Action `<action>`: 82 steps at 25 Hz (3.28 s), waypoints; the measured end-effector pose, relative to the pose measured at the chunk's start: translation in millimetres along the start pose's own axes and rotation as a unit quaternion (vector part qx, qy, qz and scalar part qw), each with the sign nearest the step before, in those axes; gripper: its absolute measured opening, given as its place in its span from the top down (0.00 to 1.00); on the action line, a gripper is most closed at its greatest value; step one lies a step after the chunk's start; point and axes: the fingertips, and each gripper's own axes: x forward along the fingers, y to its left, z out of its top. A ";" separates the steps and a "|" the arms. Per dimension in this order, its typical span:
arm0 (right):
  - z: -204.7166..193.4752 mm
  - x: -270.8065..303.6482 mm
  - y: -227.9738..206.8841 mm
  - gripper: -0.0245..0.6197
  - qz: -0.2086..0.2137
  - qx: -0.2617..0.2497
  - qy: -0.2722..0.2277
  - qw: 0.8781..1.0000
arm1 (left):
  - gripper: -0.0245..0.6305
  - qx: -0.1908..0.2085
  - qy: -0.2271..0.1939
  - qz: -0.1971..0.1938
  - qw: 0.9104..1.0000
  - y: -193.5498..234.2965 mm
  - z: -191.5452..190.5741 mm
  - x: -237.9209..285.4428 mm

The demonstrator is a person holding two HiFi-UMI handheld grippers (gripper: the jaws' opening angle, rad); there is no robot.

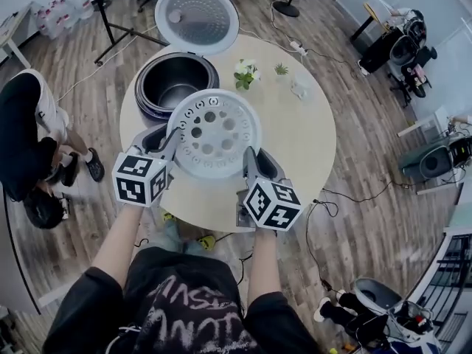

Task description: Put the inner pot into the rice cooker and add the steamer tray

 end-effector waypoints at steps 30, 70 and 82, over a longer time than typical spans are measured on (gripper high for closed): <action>120.4 162.0 104.5 0.84 0.090 -0.073 0.000 0.993 | 0.81 0.011 -0.073 0.055 0.996 154.2 117.4 32.6; 29.1 229.9 76.8 0.71 0.034 -0.137 0.135 0.981 | 0.75 -0.026 0.107 0.059 0.992 193.2 7.2 102.7; 29.9 230.0 85.1 0.60 0.038 -0.157 0.120 0.980 | 0.74 0.026 0.114 0.068 0.991 193.3 3.1 102.3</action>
